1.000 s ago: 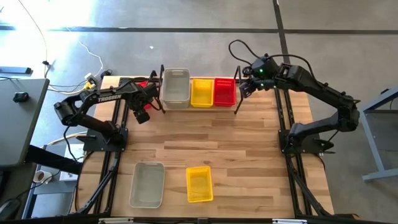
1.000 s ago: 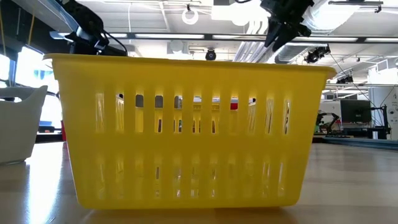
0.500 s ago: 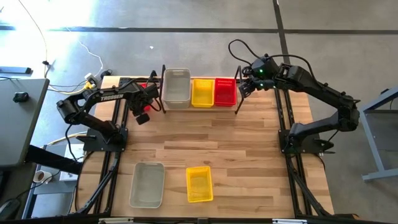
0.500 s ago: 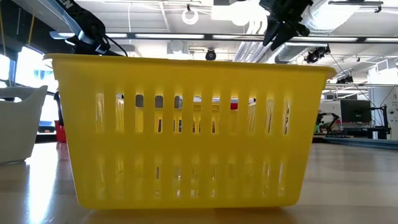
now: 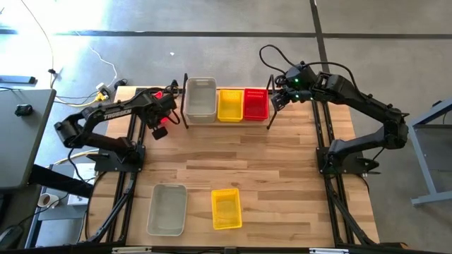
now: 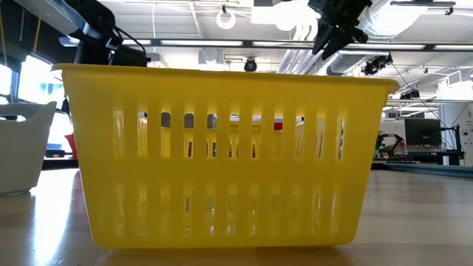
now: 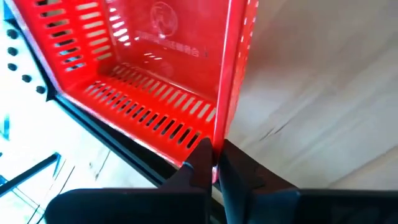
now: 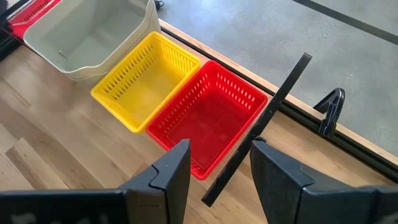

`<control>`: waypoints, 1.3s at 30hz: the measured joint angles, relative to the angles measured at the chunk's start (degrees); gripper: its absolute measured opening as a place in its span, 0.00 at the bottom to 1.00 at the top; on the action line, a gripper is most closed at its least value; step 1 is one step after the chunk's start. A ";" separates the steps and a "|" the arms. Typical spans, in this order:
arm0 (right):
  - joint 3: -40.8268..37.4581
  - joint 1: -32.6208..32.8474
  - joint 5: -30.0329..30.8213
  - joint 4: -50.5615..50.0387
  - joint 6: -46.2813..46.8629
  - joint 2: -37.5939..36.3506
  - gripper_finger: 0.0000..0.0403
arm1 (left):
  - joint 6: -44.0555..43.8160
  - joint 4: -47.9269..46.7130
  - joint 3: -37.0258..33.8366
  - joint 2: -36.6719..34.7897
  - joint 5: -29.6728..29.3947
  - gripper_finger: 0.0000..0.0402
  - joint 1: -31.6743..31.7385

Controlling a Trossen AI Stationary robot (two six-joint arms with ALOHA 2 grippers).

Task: Stack baskets on shelf by color
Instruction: Stack the red bin on the red bins on the shelf

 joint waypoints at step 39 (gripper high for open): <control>0.02 8.85 2.47 7.71 -0.42 0.00 0.38 | 7.61 -5.33 43.89 -13.26 -13.54 0.00 -23.90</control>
